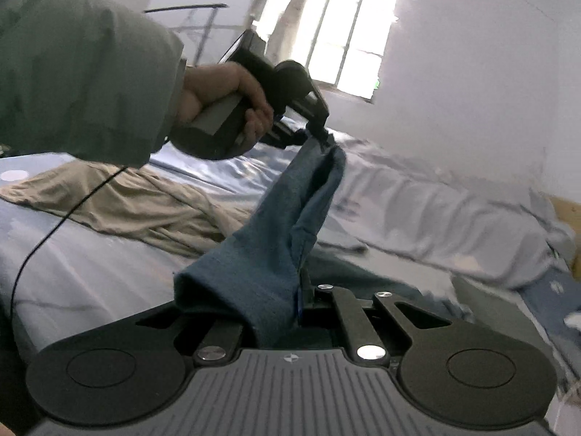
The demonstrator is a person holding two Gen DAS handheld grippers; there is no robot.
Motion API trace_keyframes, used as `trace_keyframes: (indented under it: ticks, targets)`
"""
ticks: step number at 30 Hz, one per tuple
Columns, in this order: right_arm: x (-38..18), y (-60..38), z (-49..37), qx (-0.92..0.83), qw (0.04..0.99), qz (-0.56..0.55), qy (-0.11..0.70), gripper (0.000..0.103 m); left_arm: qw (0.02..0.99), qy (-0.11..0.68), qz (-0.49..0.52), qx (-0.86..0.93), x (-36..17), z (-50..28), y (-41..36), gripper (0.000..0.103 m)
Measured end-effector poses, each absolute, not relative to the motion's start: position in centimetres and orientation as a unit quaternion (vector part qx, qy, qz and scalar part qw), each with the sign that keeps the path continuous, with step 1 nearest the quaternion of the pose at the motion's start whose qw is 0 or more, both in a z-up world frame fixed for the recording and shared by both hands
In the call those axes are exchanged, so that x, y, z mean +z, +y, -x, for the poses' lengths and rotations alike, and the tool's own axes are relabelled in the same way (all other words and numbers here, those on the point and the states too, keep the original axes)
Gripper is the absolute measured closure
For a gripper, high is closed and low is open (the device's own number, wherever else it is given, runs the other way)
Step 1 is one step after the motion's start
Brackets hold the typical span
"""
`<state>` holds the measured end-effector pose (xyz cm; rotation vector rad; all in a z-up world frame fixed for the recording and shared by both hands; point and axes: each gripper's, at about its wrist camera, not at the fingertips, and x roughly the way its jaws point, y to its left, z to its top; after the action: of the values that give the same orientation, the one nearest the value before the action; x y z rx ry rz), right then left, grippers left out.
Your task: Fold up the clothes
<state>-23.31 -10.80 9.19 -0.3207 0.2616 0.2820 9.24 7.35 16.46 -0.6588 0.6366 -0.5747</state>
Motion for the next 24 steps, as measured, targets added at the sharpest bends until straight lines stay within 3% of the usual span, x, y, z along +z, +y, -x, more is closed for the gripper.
trace_keyframes:
  ticks: [10, 24]
  targets:
    - [6.9, -19.3, 21.8, 0.074, 0.979, 0.089, 0.166, 0.1, 0.857, 0.349, 0.259, -0.277, 13.7, -11.4, -5.3, 0.101]
    - [4.3, -26.0, 19.7, 0.036, 0.972, 0.003, 0.232, 0.1, 0.856, 0.407, 0.196, -0.25, 8.8, -13.3, -15.1, 0.101]
